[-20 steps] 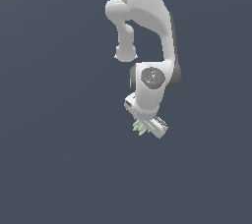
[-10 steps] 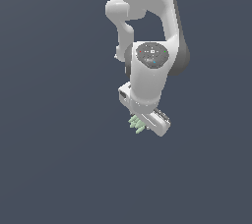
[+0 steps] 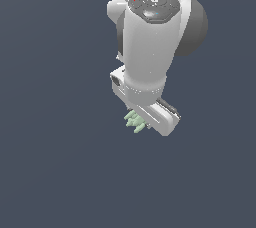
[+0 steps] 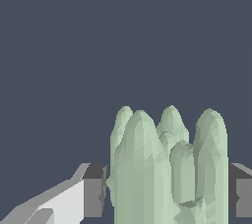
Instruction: Pick up the object and move it to a goal position.
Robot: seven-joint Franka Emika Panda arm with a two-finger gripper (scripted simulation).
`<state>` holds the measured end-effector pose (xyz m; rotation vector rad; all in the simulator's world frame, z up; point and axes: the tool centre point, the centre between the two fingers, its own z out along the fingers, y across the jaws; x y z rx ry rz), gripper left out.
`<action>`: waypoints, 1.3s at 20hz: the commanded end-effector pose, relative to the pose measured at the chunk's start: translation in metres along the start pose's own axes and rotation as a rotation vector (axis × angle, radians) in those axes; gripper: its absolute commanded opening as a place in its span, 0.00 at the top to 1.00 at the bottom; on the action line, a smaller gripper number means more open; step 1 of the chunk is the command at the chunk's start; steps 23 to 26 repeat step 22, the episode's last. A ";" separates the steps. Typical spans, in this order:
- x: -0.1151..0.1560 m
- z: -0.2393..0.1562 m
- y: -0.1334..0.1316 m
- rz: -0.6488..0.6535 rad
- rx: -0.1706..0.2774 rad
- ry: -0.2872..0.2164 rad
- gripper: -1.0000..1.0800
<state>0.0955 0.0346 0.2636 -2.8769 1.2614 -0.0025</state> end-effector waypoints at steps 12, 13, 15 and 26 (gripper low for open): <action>0.026 -0.065 -0.009 -0.001 -0.001 -0.001 1.00; 0.027 -0.067 -0.010 -0.001 -0.001 -0.001 1.00; 0.029 -0.070 -0.010 -0.001 -0.001 -0.001 1.00; 0.031 -0.074 -0.011 -0.001 -0.001 -0.001 1.00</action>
